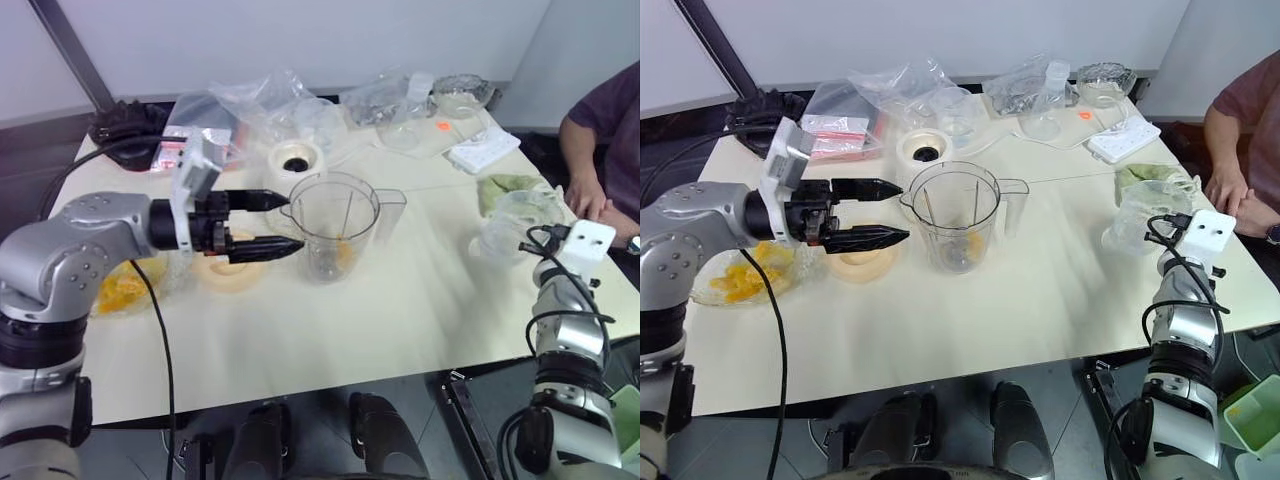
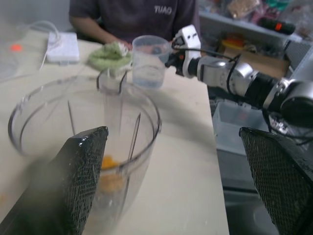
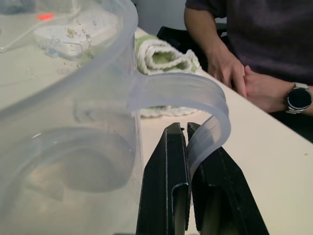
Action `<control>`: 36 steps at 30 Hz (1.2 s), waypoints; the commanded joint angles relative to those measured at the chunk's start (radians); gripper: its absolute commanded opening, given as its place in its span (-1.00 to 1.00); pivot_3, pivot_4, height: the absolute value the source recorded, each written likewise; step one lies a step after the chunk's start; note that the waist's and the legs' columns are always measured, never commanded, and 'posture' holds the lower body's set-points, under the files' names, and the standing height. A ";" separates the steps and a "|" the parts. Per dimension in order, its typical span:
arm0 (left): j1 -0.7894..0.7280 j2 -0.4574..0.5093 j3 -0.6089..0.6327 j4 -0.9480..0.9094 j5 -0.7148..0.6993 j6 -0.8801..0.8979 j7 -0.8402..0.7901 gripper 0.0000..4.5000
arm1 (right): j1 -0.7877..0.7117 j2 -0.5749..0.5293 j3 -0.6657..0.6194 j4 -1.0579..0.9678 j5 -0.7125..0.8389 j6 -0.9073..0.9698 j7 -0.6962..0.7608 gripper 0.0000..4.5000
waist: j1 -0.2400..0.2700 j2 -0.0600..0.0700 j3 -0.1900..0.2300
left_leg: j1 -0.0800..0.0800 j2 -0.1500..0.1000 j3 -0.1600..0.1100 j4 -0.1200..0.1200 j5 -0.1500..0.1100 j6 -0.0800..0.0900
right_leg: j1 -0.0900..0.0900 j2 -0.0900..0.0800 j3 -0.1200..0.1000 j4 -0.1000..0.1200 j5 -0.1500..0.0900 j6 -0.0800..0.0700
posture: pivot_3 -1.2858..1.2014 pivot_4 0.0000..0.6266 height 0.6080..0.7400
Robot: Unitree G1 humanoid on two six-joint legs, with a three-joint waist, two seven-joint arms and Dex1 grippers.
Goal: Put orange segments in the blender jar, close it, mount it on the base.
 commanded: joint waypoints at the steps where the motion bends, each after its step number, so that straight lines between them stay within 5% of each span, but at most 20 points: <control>1: 0.001 0.019 0.008 -0.014 0.023 -0.031 -0.020 1.00 | -0.034 -0.006 0.000 -0.005 0.015 -0.051 -0.013 -0.99 | 0.000 0.000 0.000 | 0.000 0.000 0.000 0.000 0.000 0.000 | 0.000 0.000 0.000 0.000 0.000 0.000 | 0.03 -0.52 1.00; 15: 0.010 0.007 0.000 -0.004 0.057 -0.049 -0.027 1.00 | -0.049 0.009 0.027 0.079 0.023 -0.015 -0.055 -0.99 | -0.001 0.000 0.000 | 0.000 0.000 0.000 0.000 0.000 0.000 | 0.000 0.000 0.002 -0.001 0.000 0.001 | 0.03 -0.52 1.00; 18: 0.018 0.007 0.002 -0.009 0.058 -0.051 -0.024 1.00 | -0.047 0.010 0.028 0.090 0.026 -0.007 -0.053 -0.57 | -0.001 0.000 0.000 | 0.001 0.000 0.000 0.000 0.000 0.000 | 0.001 0.000 0.002 -0.001 0.000 0.001 | 0.03 -0.52 1.00; 25: 0.024 0.009 0.004 -0.008 0.061 -0.057 -0.022 1.00 | -0.023 0.004 0.036 0.081 0.014 0.002 -0.063 0.97 | -0.007 -0.001 0.000 | 0.005 0.000 0.000 0.000 0.000 0.000 | 0.004 0.000 0.003 -0.001 0.000 -0.001 | 0.03 -0.52 1.00; 36: 0.028 0.003 -0.004 0.002 0.078 -0.067 -0.027 1.00 | 0.173 0.045 0.048 -0.229 0.014 0.100 -0.090 0.97 | 0.000 -0.001 0.000 | 0.013 0.000 0.000 -0.001 0.000 0.000 | 0.011 0.000 0.004 -0.003 -0.001 -0.001 | 0.03 -0.52 1.00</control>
